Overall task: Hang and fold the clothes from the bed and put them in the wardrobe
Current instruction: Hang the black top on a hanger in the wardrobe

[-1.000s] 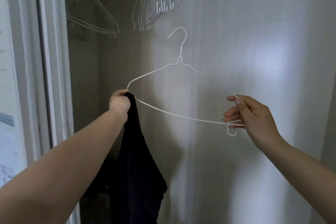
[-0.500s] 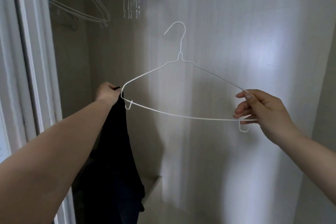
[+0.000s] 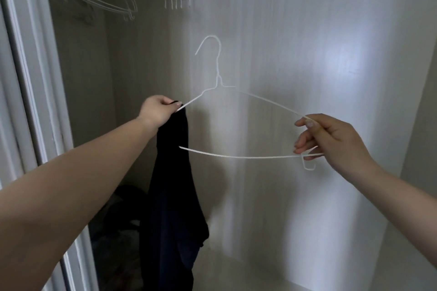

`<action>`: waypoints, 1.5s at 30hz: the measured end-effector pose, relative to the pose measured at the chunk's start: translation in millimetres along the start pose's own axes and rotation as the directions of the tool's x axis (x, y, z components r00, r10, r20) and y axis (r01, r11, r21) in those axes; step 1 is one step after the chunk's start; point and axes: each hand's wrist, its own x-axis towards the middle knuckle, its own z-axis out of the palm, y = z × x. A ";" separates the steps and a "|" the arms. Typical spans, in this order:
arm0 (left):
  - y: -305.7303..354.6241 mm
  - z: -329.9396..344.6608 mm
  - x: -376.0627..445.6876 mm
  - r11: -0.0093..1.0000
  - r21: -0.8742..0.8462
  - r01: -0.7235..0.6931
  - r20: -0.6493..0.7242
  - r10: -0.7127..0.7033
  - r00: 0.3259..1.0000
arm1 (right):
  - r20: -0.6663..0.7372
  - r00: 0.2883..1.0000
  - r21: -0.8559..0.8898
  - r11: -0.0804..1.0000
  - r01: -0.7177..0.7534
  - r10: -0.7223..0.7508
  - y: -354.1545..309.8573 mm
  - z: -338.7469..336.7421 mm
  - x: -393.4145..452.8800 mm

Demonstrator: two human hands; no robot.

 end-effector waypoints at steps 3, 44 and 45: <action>15.4 19.4 -10.0 0.996 -0.092 -0.023 0.061 0.029 0.998 | 0.049 0.999 -0.025 0.999 0.021 -0.019 5.8 16.1 -1.2; -17.4 34.3 -26.0 0.988 -0.086 -0.132 0.050 0.136 0.989 | 0.519 0.853 -0.636 0.695 0.337 0.061 82.8 31.6 -25.2; -19.4 36.2 -28.2 0.987 -0.073 -0.140 0.065 0.145 0.987 | 0.514 0.856 -0.645 0.686 0.338 0.062 80.6 25.8 -20.7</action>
